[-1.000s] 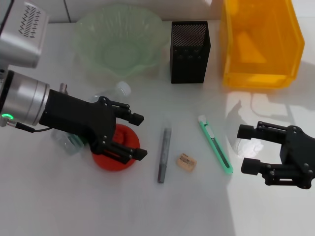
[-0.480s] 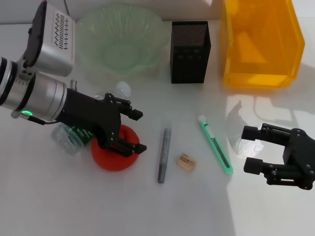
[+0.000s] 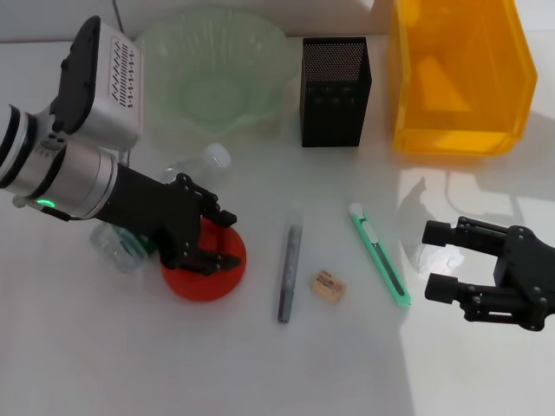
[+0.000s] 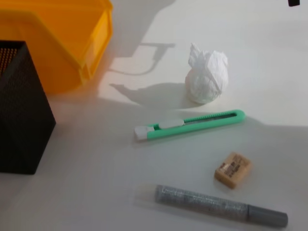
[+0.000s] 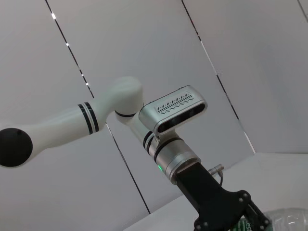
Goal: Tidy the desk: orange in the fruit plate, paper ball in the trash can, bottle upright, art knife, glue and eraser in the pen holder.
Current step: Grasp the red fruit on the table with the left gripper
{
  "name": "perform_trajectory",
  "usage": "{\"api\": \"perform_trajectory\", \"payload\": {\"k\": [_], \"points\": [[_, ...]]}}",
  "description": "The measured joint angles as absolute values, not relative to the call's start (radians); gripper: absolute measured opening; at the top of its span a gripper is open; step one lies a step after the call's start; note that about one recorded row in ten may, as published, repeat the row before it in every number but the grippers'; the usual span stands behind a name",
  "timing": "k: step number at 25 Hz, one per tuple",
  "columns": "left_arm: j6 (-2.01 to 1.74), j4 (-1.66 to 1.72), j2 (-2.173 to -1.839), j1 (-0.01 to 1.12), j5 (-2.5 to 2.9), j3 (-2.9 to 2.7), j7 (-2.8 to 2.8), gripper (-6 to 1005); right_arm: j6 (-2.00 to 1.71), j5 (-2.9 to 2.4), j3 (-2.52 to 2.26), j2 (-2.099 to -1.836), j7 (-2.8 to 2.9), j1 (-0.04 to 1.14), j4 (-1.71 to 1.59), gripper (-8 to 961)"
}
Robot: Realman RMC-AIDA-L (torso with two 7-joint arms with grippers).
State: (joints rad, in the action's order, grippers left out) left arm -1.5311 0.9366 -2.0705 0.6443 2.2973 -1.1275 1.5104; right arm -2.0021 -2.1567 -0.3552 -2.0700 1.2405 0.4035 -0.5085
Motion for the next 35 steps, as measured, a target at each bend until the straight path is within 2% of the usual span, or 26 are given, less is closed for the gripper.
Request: {"api": "perform_trajectory", "payload": {"k": [6, 11, 14, 19, 35], "points": [[-1.525, 0.943, -2.071, 0.645, 2.345, -1.143, 1.516, 635, -1.988, -2.157, -0.362, -2.070, 1.246, 0.398, -0.505, 816], [-1.526, 0.964, -2.071, 0.638, 2.342, -1.144, 1.510, 430, -1.988, -2.157, -0.359, -2.070, 1.248, 0.399, -0.504, 816], [-1.524, 0.965, -2.071, 0.635, 2.342, -1.146, 1.507, 193, -1.988, -2.157, -0.360, -2.071, 1.249, 0.399, -0.504, 816], [-1.524, 0.965, -2.072, 0.630, 2.339, -1.154, 1.506, 128, -1.988, -2.157, -0.356, -2.071, 1.249, 0.398, -0.505, 816], [-1.535, 1.014, -2.073, 0.605, 2.273, -1.164, 1.506, 32, -1.988, -2.158, -0.354, -2.076, 1.250, 0.388, -0.502, 816]]}}
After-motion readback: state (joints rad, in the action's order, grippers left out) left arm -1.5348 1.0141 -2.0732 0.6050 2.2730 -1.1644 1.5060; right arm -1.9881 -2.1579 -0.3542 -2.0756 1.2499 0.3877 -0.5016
